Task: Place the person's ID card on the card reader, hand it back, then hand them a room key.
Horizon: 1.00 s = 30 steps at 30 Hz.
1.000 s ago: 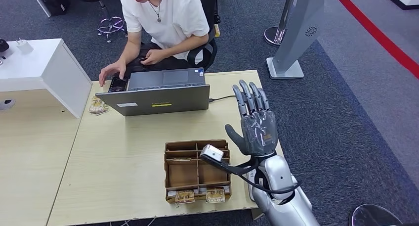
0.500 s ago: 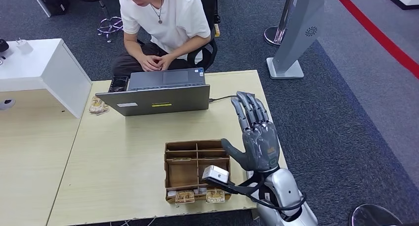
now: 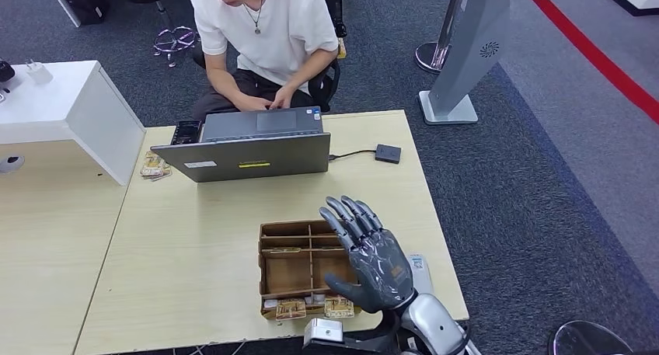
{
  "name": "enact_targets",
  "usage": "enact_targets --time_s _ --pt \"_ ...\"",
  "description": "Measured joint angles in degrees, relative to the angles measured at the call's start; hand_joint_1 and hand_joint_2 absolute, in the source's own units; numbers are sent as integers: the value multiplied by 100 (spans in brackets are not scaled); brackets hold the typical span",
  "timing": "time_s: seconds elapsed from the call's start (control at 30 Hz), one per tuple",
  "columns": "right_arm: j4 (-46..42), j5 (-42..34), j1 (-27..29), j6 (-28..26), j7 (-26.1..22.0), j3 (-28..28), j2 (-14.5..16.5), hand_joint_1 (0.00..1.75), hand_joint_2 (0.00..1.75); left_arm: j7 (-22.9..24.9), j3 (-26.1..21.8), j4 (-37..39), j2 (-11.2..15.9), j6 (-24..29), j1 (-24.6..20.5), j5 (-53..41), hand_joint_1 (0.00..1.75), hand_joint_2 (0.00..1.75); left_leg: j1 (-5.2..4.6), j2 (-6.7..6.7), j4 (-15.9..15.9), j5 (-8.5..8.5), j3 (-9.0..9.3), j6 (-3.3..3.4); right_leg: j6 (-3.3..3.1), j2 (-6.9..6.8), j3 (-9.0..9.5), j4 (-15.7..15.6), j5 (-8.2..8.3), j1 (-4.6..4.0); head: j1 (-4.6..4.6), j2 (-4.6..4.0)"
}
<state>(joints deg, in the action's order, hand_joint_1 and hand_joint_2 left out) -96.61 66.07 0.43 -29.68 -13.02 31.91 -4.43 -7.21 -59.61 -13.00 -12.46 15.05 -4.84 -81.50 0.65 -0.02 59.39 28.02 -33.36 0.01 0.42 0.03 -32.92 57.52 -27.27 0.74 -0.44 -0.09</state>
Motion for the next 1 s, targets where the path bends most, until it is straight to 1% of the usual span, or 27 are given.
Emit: enact_targets --time_s 0.23,0.67,1.0 --pt "215 20 -8 161 -12 179 -110 0 175 -2 -22 0 0 -4 0 -2 0 0 0 0 0 0 -1 0 0 0 0 0 0 0 0 0" --pt "624 145 -169 164 162 232 -162 0 175 -2 -26 0 0 -8 0 -9 0 0 0 0 0 -1 0 0 0 0 0 0 0 0 1 0" --pt "885 176 -347 146 303 232 -162 15 175 -2 -26 0 0 -14 0 -19 0 0 0 0 0 0 -1 0 0 0 0 0 0 0 0 0"
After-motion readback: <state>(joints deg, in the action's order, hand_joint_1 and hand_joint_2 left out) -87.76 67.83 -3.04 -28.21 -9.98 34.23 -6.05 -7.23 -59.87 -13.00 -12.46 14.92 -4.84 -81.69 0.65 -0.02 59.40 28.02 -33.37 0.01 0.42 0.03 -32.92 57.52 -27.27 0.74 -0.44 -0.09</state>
